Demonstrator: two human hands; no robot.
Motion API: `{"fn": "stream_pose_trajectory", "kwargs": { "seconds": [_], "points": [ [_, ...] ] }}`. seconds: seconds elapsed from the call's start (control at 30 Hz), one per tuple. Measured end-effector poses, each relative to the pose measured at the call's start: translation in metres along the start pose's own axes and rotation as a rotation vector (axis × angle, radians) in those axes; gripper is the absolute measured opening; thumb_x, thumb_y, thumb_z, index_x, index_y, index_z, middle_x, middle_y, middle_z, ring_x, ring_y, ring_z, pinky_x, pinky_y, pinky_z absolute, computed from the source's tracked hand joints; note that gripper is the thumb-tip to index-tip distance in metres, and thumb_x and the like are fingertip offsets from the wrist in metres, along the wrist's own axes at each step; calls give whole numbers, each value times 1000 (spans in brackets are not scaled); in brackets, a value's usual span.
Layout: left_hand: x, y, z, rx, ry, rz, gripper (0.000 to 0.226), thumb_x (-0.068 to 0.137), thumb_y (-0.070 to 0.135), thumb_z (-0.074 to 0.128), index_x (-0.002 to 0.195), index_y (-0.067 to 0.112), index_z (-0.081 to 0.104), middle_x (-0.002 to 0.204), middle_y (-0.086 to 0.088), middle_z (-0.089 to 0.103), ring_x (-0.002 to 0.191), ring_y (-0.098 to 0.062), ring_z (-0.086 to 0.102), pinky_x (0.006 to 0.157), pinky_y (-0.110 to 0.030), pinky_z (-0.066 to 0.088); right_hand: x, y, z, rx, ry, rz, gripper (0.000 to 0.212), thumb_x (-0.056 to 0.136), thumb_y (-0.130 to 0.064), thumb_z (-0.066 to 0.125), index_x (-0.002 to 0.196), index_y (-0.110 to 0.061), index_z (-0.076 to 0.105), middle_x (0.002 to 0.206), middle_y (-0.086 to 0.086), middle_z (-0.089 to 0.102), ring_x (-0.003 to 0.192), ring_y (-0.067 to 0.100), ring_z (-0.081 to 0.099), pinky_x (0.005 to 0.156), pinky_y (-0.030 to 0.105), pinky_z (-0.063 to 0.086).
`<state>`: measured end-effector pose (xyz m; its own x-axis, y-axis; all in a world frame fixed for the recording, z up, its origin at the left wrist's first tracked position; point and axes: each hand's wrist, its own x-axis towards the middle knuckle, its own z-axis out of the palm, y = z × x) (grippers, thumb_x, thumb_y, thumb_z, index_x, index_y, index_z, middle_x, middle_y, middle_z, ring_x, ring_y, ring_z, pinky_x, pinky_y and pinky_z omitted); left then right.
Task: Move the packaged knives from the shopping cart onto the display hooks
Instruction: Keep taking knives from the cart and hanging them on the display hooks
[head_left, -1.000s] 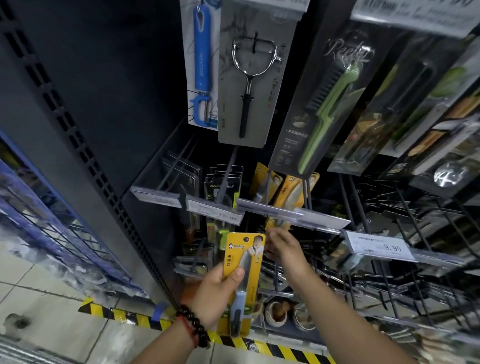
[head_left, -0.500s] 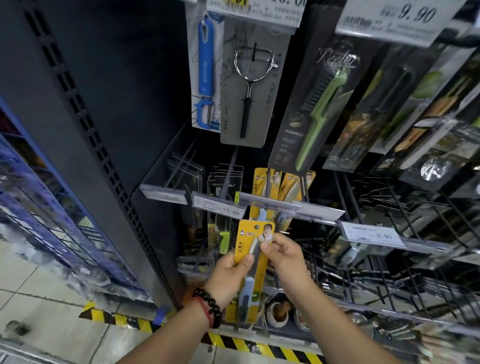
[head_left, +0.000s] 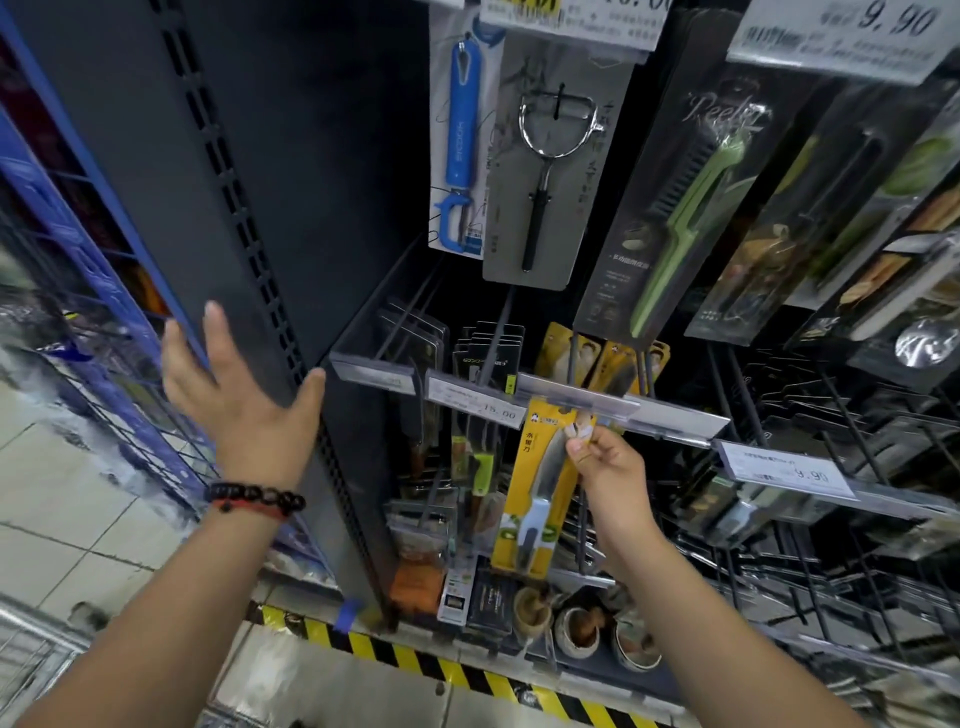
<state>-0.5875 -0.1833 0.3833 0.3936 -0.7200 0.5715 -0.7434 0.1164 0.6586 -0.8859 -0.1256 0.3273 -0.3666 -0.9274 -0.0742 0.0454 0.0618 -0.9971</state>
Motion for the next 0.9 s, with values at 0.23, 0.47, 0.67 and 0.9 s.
{"fn": "stream_pose_trajectory", "kwargs": {
  "seconds": [0.23,0.47,0.67,0.9],
  "points": [
    [25,-28,13,99,-112,80,114,72,34,82,153,26,3,159,-19,-7,146,-39,-4,116,-44,-1,6,0,2,-38,15,-26,19,97,-8,54,87,-17,67,89,1,67,88,17,60,88,31,44],
    [26,-33,15,107,-94,110,114,72,38,82,153,28,3,158,-22,-5,145,-41,-1,116,-48,2,6,-3,5,-18,34,-23,21,97,-5,54,85,-18,65,88,-2,68,87,13,62,82,24,46],
    [24,-30,14,91,-88,117,112,73,33,82,153,25,4,158,-22,-4,145,-41,0,116,-47,1,6,-3,8,-35,37,-14,14,97,-5,54,102,-6,67,96,5,68,90,16,61,87,26,46],
    [24,-30,13,83,-98,108,112,72,31,83,153,25,6,159,-21,-2,144,-43,3,116,-50,4,4,-6,13,-22,51,-1,15,97,-7,53,104,-4,66,96,3,68,90,15,62,86,24,46]
  ]
}}
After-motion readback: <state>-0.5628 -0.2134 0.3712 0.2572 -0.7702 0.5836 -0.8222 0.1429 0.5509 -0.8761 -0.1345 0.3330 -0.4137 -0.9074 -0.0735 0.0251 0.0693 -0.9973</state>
